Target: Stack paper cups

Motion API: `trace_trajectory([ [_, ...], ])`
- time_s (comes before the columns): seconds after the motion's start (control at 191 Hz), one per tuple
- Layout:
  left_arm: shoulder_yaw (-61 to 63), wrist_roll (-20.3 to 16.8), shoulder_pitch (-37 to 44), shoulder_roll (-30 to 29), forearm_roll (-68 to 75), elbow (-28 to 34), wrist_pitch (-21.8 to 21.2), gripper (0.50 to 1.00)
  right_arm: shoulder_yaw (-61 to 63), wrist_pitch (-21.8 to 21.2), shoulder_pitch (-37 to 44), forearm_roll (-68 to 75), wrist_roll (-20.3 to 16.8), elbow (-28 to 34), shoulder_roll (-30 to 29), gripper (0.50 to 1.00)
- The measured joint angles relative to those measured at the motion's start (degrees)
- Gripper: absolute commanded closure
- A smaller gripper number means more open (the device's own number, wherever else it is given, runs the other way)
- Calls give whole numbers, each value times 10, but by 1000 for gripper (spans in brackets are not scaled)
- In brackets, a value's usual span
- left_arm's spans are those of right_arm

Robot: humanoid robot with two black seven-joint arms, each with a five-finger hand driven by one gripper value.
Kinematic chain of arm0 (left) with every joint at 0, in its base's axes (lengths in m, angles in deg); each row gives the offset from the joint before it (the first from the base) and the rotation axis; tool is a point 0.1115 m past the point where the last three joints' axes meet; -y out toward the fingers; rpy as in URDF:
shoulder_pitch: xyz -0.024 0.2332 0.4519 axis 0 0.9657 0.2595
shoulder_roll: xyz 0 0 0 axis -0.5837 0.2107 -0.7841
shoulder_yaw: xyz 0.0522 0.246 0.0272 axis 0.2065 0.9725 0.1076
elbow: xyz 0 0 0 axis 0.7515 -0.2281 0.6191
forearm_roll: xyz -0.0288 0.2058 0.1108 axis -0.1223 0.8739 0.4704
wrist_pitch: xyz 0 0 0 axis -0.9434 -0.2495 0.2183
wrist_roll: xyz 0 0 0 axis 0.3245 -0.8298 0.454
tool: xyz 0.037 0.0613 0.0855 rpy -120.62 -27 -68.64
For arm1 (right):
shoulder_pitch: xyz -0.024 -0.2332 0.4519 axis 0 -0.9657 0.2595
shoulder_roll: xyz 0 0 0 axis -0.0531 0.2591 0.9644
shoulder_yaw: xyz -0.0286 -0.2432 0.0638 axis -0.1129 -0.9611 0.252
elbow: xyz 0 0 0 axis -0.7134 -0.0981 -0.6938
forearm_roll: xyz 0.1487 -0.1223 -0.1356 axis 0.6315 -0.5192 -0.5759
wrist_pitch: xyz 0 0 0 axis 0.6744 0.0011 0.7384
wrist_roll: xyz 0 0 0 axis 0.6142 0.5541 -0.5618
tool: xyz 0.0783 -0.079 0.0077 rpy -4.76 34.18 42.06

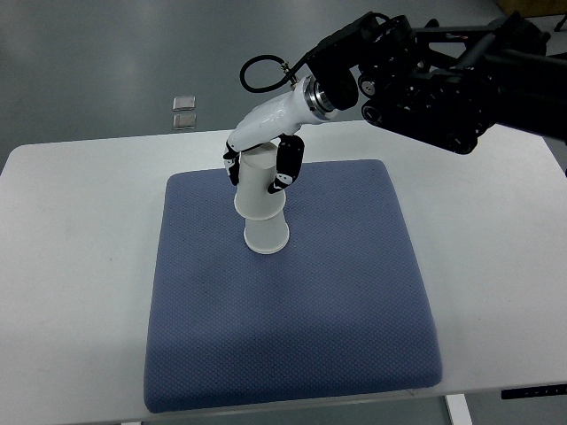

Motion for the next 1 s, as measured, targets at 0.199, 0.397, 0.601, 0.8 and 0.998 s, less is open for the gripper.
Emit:
trace_trajectory([
  [0.199, 0, 0, 0, 0, 0, 0, 0, 500, 0, 7, -8, -1, 0, -9, -4, 718],
  [0.397, 0, 0, 0, 0, 0, 0, 0, 500, -1, 13, -19, -2, -1, -12, -8, 644],
  [0.601, 0, 0, 0, 0, 0, 0, 0, 500, -1, 14, -20, -2, -1, -13, -5, 638],
  [0.8, 0, 0, 0, 0, 0, 0, 0, 500, 0, 14, -18, 0, -1, -14, 1, 599],
  [0.998, 0, 0, 0, 0, 0, 0, 0, 500, 8, 15, -18, 25, 0, -42, 22, 599],
])
